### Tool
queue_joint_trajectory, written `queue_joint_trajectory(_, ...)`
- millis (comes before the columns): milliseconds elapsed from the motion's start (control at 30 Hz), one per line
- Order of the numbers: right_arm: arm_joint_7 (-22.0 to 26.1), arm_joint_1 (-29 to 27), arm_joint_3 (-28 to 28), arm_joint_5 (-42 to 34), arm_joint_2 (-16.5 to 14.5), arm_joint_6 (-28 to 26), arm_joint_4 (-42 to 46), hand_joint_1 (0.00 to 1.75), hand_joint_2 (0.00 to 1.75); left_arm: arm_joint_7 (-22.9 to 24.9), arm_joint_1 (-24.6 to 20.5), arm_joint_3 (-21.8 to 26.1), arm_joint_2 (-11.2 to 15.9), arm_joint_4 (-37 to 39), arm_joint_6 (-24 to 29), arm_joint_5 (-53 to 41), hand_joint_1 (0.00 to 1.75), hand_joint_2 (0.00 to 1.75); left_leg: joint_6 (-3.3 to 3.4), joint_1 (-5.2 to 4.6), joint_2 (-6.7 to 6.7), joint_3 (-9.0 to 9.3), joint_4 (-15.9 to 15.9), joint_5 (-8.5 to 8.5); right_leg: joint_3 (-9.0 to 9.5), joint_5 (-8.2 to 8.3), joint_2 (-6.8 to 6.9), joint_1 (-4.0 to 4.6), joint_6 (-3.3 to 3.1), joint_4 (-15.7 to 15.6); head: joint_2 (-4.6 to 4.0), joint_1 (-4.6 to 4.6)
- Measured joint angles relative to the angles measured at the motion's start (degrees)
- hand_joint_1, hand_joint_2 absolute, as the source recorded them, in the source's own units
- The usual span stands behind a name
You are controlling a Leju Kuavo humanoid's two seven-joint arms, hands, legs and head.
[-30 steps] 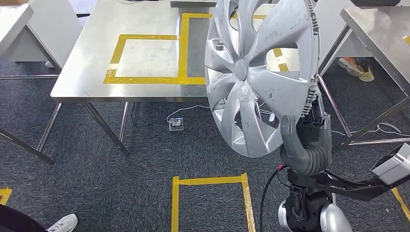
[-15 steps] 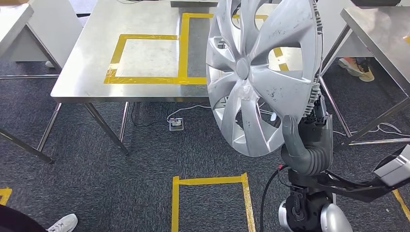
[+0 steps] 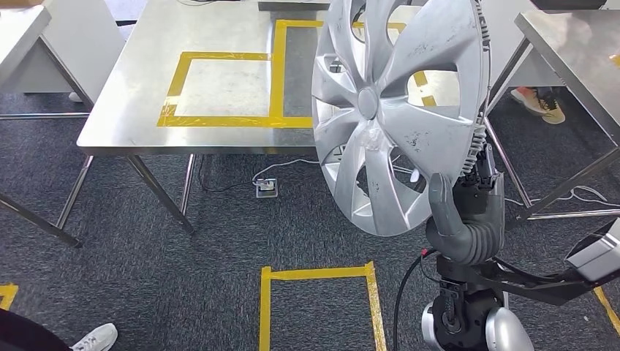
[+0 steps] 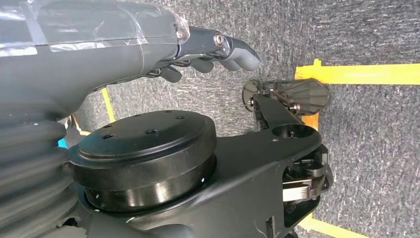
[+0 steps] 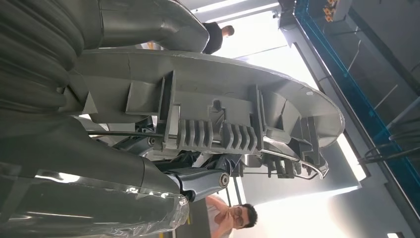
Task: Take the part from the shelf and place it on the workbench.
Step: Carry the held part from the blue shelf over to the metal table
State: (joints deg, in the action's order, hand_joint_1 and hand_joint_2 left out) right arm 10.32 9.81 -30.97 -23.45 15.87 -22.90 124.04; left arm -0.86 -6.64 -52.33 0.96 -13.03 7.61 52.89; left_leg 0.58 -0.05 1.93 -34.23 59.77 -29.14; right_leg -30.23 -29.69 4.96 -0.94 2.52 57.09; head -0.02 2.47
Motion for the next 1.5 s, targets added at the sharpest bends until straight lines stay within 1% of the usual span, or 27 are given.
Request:
queue_joint_trajectory(267,0.2,0.0,0.0,-0.2,0.0,0.2,0.0,1.75,1.75,0.2,0.0,0.0,0.1,0.0,0.0,0.0,0.0,1.75,0.41,-0.47,0.04,-0.09,0.2,-0.27,0.03,0.19,0.06,-0.25,0.38,-0.2,0.0,-0.24)
queue_joint_trajectory(333,0.2,0.0,0.0,-0.2,0.0,0.3,0.0,1.75,1.75,0.2,0.0,0.0,0.1,0.0,0.0,0.0,0.0,1.75,0.74,-0.42,-0.05,0.04,-0.1,-0.2,0.17,0.12,0.12,-0.37,0.75,-0.4,0.0,-0.44)
queue_joint_trajectory(367,0.2,0.0,0.0,-0.3,0.0,0.3,0.0,1.75,1.75,0.2,0.0,0.0,0.1,0.0,0.0,0.0,0.0,1.75,0.97,-0.27,-0.16,0.28,-0.5,-0.09,0.15,-0.24,-0.44,-0.44,0.93,-0.1,0.0,-0.5)
queue_joint_trajectory(400,0.2,0.0,0.0,-0.3,0.0,0.3,0.0,1.75,1.75,0.2,0.0,0.0,0.1,0.0,0.0,0.0,0.0,1.75,1.21,-0.08,-0.29,0.55,-0.8,0.01,-0.28,-1.07,-1.34,-0.49,1.03,1.1,0.0,-0.48)
queue_joint_trajectory(433,0.3,0.0,0.1,-0.3,0.0,0.3,0.0,1.75,1.75,0.2,0.0,0.0,0.1,0.0,0.0,0.0,0.0,1.75,1.43,0.1,-0.46,0.84,-1.1,0.09,-1.38,-2.43,-2.48,-0.55,1.06,3.5,0.0,-0.31)
queue_joint_trajectory(500,0.3,-0.1,0.3,-0.3,0.0,0.4,0.0,1.75,1.75,0.2,0.0,0.0,0.0,0.0,0.0,0.0,0.0,1.75,1.68,0.1,-0.89,1.11,-1.1,-0.02,-5.35,-5.67,-4.16,-0.57,0.95,11.2,0.0,0.23)
queue_joint_trajectory(533,0.4,-0.2,0.3,-0.3,0.0,0.5,0.0,1.75,1.75,0.2,0.0,0.0,0.0,0.0,0.0,0.0,0.0,1.75,1.76,0.04,-1.21,1.26,-1.1,-0.14,-7.33,-6.5,-4.45,-0.56,0.89,14.6,0.0,0.41)
queue_joint_trajectory(567,0.4,-0.4,0.4,-0.3,0.0,0.5,0.0,1.75,1.75,0.2,0.0,0.0,0.0,0.0,0.0,0.0,0.0,1.75,1.77,-0.01,-1.58,1.49,-1.1,-0.3,-8.55,-6.17,-4.55,-0.54,0.78,16.2,0.0,0.53)
queue_joint_trajectory(600,0.4,-0.6,0.4,-0.3,0.0,0.5,-0.1,1.75,1.75,0.2,0.0,0.0,-0.1,0.0,0.0,0.0,0.0,1.75,1.72,-0.04,-1.97,1.82,-1.1,-0.51,-8.76,-4.57,-4.58,-0.54,0.58,15.6,0.0,0.63)
queue_joint_trajectory(667,0.4,-0.7,0.5,-0.3,0.0,0.5,-0.1,1.75,1.75,0.2,0.0,0.0,-0.1,0.0,0.0,0.0,0.0,1.75,1.4,-0.03,-2.61,2.68,-1.1,-1.09,-6.61,0.42,-4.59,-0.47,-0.03,9.2,0.0,0.95)
queue_joint_trajectory(700,0.4,-0.7,0.5,-0.3,0.0,0.5,-0.1,1.75,1.75,0.2,0.0,0.0,-0.1,0.0,0.0,0.0,0.0,1.75,1.16,-0.09,-2.81,3.05,-1.1,-1.39,-5.26,2.2,-4.59,-0.32,-0.36,5.8,0.0,1.06)
queue_joint_trajectory(733,0.4,-0.6,0.5,-0.3,0.0,0.5,-0.1,1.75,1.75,0.2,0.0,0.0,-0.1,0.0,0.0,0.0,0.0,1.75,0.84,-0.12,-2.89,3.21,-1.1,-1.62,-4.16,2.84,-4.58,-0.17,-0.71,3.3,0.0,1.17)
queue_joint_trajectory(800,0.4,-0.6,0.5,-0.3,0.0,0.6,-0.1,1.75,1.75,0.2,0.0,0.0,-0.2,0.0,0.0,0.0,0.0,1.75,0.16,-0.12,-2.74,3.22,-1.2,-1.85,-3.36,2.2,-4.7,0.16,-1.21,1.5,0.0,1.13)
queue_joint_trajectory(867,0.4,-0.7,0.5,-0.3,0.0,0.6,-0.1,1.75,1.75,0.2,0.1,0.0,-0.2,0.0,0.0,0.0,0.0,1.75,-0.54,-0.06,-2.3,3.3,-1.3,-2.26,-2.87,1.9,-4.89,0.02,-1.62,0.6,0.0,0.98)
queue_joint_trajectory(900,0.4,-0.7,0.5,-0.3,0.0,0.6,-0.1,1.75,1.75,0.2,0.0,0.0,-0.2,0.0,0.0,0.0,0.0,1.75,-0.87,-0.04,-2.11,2.96,-0.3,-2.92,-2.49,1.88,-4.94,-0.11,-1.87,0.2,0.0,0.73)
queue_joint_trajectory(933,0.4,-0.7,0.5,-0.3,0.0,0.6,-0.1,1.75,1.75,0.2,0.0,0.0,-0.2,0.0,0.0,0.0,0.0,1.75,-1.18,0.01,-1.99,1.96,1.8,-3.98,-2.07,1.84,-4.94,-0.26,-2.12,-0.2,0.0,0.36)
queue_joint_trajectory(967,0.4,-0.7,0.5,-0.3,0.0,0.6,-0.1,1.75,1.75,0.2,0.0,0.0,-0.2,0.0,-0.1,0.0,0.0,1.75,-1.42,0.13,-1.91,0.2,4.9,-5.3,-1.73,1.65,-4.93,-0.29,-2.31,-0.4,0.0,-0.13)
queue_joint_trajectory(1033,0.4,-0.7,0.5,-0.3,0.0,0.6,-0.2,1.75,1.75,0.3,0.1,0.0,-0.2,0.0,-0.1,0.0,0.0,1.75,-1.8,0.44,-1.94,-4.44,12.0,-7.35,-1.17,1.08,-4.93,-0.27,-2.47,-0.4,0.0,-1.08)
queue_joint_trajectory(1067,0.4,-0.7,0.5,-0.3,0.0,0.6,-0.3,1.75,1.75,0.4,0.1,0.0,-0.2,0.0,-0.2,0.0,0.0,1.75,-1.95,0.57,-1.95,-6.12,13.9,-7.09,-0.77,0.71,-4.94,-0.29,-2.41,-0.4,0.0,-1.42)
queue_joint_trajectory(1100,0.4,-0.7,0.5,-0.3,0.0,0.6,-0.4,1.75,1.75,0.4,0.1,0.0,-0.2,0.0,-0.2,0.0,0.0,1.75,-2.08,0.67,-1.93,-6.79,13.6,-5.56,-0.23,0.27,-4.96,-0.35,-2.26,-0.4,0.0,-1.73)
queue_joint_trajectory(1167,0.4,-0.8,0.5,-0.3,0.0,0.6,-0.5,1.75,1.75,0.5,0.1,0.0,-0.1,0.0,-0.3,0.0,0.0,1.75,-2.27,0.89,-1.82,-5.12,7.9,-0.35,1.24,-0.88,-5.0,-0.57,-1.73,-0.3,0.0,-2.3)
queue_joint_trajectory(1200,0.4,-0.8,0.5,-0.3,0.0,0.6,-0.5,1.75,1.75,0.6,0.1,0.0,-0.1,0.0,-0.3,0.0,0.0,1.75,-2.34,0.86,-1.75,-3.83,4.9,1.44,1.83,-1.47,-5.04,-0.57,-1.33,-0.3,0.0,-2.6)
queue_joint_trajectory(1233,0.5,-0.7,0.5,-0.3,0.0,0.6,-0.5,1.75,1.75,0.6,0.1,0.0,-0.1,0.0,-0.3,0.0,0.0,1.75,-2.19,0.87,-1.64,-2.67,2.5,2.1,2.22,-1.96,-5.09,-0.53,-0.92,-0.1,0.0,-2.9)
queue_joint_trajectory(1300,0.5,-0.6,0.5,-0.3,0.0,0.6,-0.4,1.75,1.75,0.7,0.0,0.0,-0.1,0.0,-0.3,0.0,0.0,1.75,-1.36,0.71,-1.52,-1.84,1.1,1.15,2.45,-2.43,-5.2,-0.35,-0.27,-0.1,0.0,-2.99)
queue_joint_trajectory(1400,0.6,-0.6,0.5,-0.3,-0.1,0.7,-0.4,1.75,1.75,0.7,0.0,0.0,0.1,0.0,-0.2,0.0,0.0,1.75,0.03,0.78,-1.57,-1.23,0.7,0.25,2.11,-2.75,-5.16,-0.49,0.26,1.0,0.0,-2.25)
queue_joint_trajectory(1433,0.6,-0.6,0.5,-0.3,-0.1,0.7,-0.4,1.75,1.75,0.7,0.1,0.0,0.1,0.1,-0.2,0.0,0.0,1.75,0.33,0.81,-1.56,-0.83,0.6,0.03,1.18,-3.23,-5.13,-0.51,0.47,2.9,0.0,-1.93)
queue_joint_trajectory(1500,0.6,-0.5,0.5,-0.3,-0.1,0.7,-0.4,1.75,1.75,0.7,0.1,0.0,0.1,0.1,-0.2,0.0,0.0,1.75,0.89,0.66,-1.36,0.11,0.4,-0.66,-3.07,-5.62,-5.08,-0.46,0.78,10.2,0.0,-1.09)
